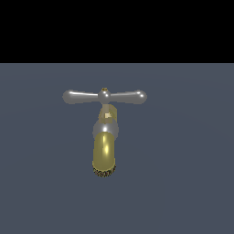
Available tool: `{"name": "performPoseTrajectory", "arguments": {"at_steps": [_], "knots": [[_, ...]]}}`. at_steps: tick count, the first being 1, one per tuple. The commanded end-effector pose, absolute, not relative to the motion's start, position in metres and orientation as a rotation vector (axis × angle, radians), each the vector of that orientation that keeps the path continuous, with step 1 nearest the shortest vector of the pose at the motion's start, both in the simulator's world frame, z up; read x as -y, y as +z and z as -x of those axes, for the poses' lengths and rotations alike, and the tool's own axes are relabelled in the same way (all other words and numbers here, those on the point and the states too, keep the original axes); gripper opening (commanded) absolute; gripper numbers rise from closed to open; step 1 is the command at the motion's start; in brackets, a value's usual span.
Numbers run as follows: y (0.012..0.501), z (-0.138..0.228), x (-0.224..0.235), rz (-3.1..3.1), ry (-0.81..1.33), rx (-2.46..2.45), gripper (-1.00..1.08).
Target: Turn on the faucet by rotating a designated handle.
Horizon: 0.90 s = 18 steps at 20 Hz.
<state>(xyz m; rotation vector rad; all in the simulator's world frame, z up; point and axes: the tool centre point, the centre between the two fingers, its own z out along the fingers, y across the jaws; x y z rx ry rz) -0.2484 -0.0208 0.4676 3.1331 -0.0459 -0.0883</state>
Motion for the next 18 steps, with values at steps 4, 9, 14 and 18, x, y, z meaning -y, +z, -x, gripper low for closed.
{"name": "performPoseTrajectory", "arguments": {"at_steps": [4, 9, 14, 18], "knots": [[0.465, 0.241, 0.019, -3.137, -0.087, 0.089, -1.0], [0.459, 0.229, 0.015, -3.144, -0.086, 0.169, -1.0], [0.45, 0.211, 0.008, -3.148, -0.087, 0.29, -1.0], [0.44, 0.193, 0.001, -3.145, -0.089, 0.418, -1.0]]}}
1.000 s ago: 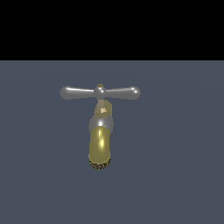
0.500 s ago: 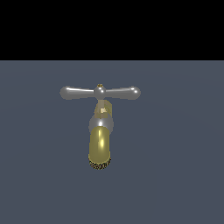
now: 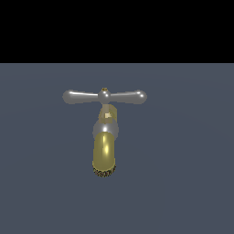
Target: Turn on the faucet by rotating a designated handle.
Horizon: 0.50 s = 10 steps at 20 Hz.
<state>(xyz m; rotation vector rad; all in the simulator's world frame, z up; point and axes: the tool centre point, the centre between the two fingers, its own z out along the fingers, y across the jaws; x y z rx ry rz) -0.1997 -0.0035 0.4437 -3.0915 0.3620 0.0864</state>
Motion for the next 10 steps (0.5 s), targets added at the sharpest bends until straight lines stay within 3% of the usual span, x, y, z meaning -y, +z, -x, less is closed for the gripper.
{"name": "performPoseTrajectory", "arguments": {"at_steps": [1, 10], "knots": [[0.437, 0.188, -0.001, 3.074, 0.088, -0.442, -1.0], [0.408, 0.148, -0.021, 2.998, 0.1, -0.737, -1.0]]}}
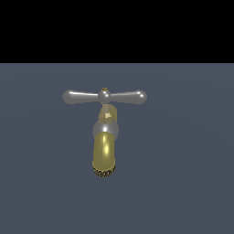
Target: Turn on the faucet by rotating a designated handle.
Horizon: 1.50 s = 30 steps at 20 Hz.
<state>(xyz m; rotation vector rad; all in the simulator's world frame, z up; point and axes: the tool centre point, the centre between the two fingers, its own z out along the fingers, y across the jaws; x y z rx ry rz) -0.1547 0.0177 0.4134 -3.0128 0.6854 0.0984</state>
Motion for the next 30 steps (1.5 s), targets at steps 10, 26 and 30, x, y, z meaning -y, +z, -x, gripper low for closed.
{"name": "performPoseTrajectory", "arguments": {"at_steps": [10, 26, 30], "knots": [[0.371, 0.108, -0.046, 2.891, 0.114, -1.067, -1.0], [0.301, 0.056, -0.088, 2.662, 0.11, -1.589, -1.0], [0.282, 0.045, -0.098, 2.593, 0.1, -1.715, -1.0]]}}
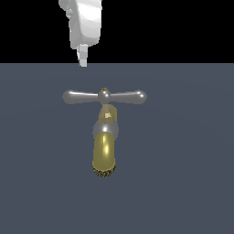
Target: Turn on the faucet by rotating a designated handle.
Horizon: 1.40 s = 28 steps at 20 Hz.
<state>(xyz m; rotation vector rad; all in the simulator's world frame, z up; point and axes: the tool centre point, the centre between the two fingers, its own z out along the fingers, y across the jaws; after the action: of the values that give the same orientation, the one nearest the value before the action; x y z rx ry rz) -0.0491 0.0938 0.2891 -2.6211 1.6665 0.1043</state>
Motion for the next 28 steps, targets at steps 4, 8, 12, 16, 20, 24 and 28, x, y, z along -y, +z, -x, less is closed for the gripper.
{"name": "performPoseTrajectory", "arguments": {"at_steps": [4, 8, 12, 16, 20, 24, 28], "knots": [[0.262, 0.035, -0.108, 2.518, 0.085, -1.838, -1.0], [0.243, 0.027, -0.118, 2.439, 0.065, -1.956, -1.0], [0.225, 0.02, -0.126, 2.365, 0.044, -2.054, -1.0], [0.212, 0.015, -0.133, 2.307, 0.025, -2.127, -1.0], [0.203, 0.012, -0.137, 2.265, 0.01, -2.175, -1.0], [0.198, 0.01, -0.139, 2.241, 0.002, -2.202, -1.0], [0.197, 0.01, -0.14, 2.235, 0.0, -2.208, -1.0]]}}
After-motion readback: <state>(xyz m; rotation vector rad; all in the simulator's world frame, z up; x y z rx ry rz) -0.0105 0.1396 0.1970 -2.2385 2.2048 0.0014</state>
